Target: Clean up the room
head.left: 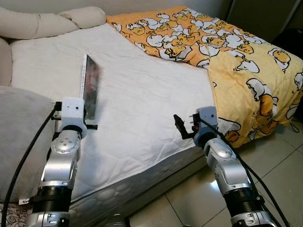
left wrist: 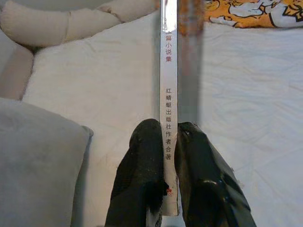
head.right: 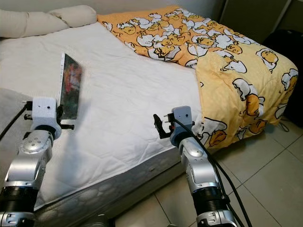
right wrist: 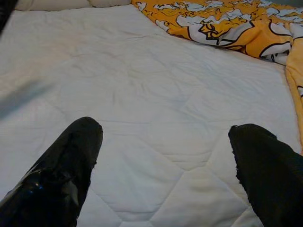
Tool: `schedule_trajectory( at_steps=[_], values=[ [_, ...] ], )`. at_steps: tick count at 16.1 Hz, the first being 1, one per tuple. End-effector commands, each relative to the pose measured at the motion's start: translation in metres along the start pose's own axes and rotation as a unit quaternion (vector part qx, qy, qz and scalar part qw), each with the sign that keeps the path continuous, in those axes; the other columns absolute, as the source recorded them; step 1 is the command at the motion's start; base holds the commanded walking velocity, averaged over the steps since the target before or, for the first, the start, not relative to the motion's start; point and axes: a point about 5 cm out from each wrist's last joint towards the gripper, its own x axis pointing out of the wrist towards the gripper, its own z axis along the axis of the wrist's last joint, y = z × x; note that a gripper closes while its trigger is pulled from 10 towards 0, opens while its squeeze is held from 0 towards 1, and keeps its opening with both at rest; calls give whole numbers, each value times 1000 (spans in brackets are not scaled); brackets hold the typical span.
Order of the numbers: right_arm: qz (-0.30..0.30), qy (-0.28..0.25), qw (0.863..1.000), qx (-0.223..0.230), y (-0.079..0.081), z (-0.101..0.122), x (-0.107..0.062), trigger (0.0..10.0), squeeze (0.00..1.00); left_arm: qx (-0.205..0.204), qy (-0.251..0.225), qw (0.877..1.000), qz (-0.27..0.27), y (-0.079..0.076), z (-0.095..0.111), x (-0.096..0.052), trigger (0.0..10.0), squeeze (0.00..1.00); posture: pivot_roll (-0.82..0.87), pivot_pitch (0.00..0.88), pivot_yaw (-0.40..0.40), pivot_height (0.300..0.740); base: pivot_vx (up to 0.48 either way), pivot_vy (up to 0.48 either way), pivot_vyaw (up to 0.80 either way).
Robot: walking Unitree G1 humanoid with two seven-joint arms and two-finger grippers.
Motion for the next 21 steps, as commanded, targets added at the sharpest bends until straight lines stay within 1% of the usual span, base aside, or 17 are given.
schedule_trajectory(
  at_steps=[1,3,5,6,7,8,9,10,11,12,13,14,15,18,19,20,21],
  values=[
    [1,-7,1000,4,-1,5,1,10000,0,-36,1,999,-2,-1,8,5,10000,0,-34,0,13,740,0,0,0],
    [20,-7,1000,0,0,7,1,10000,0,-128,38,991,-25,-4,5,8,10000,0,-35,0,13,740,0,0,0],
    [52,-14,999,-6,0,14,-1,10000,0,-177,70,980,-65,-7,3,13,10000,0,-41,0,16,740,0,0,0],
    [84,-16,996,-4,0,18,-3,10000,0,-211,94,970,-76,-6,0,17,10000,0,-44,0,18,740,0,0,0],
    [138,-15,990,-8,1,23,-8,10000,0,-264,126,953,-81,-3,-4,24,10000,0,-50,0,23,740,0,0,0],
    [187,-7,982,-16,3,24,-14,10000,0,-306,149,937,-81,0,-9,29,10000,0,-57,0,28,740,0,0,0],
    [237,9,971,-26,5,23,-21,10000,0,-353,169,916,-86,0,-13,32,10000,0,-68,0,34,740,0,0,0],
    [272,25,961,-34,4,21,-27,10000,0,-390,180,899,-82,2,-17,34,10000,0,-76,0,39,740,0,0,0],
    [309,36,950,-30,5,23,-34,10000,0,-395,199,894,-77,5,-27,34,10000,0,-81,0,37,740,0,0,0],
    [343,50,938,-21,8,24,-40,10000,0,-376,219,898,-68,7,-37,33,10000,0,-81,0,37,740,0,0,0],
    [370,63,926,-29,10,24,-45,10000,0,-332,239,911,-57,10,-48,31,10000,0,-85,0,35,740,0,0,0],
    [385,80,918,-45,11,22,-49,10000,0,-297,260,918,-47,13,-58,29,10000,0,-91,0,34,740,0,0,0],
    [388,88,916,-50,11,22,-49,10000,0,-282,274,919,-40,16,-64,28,10000,0,-90,0,30,740,0,0,0],
    [393,92,914,-46,15,25,-48,10000,0,-256,300,919,-21,24,-77,24,10000,0,-90,0,27,740,0,0,0],
    [389,93,915,-53,16,25,-47,10000,0,-216,310,926,-13,29,-83,21,10000,0,-92,0,26,740,0,0,0],
    [374,93,920,-68,14,25,-44,10000,0,-153,315,937,0,37,-88,19,10000,0,-96,0,25,740,0,0,0],
    [361,92,925,-73,12,26,-42,10000,0,-126,312,942,12,42,-88,20,10000,0,-97,0,25,740,0,0,0]
  ],
)
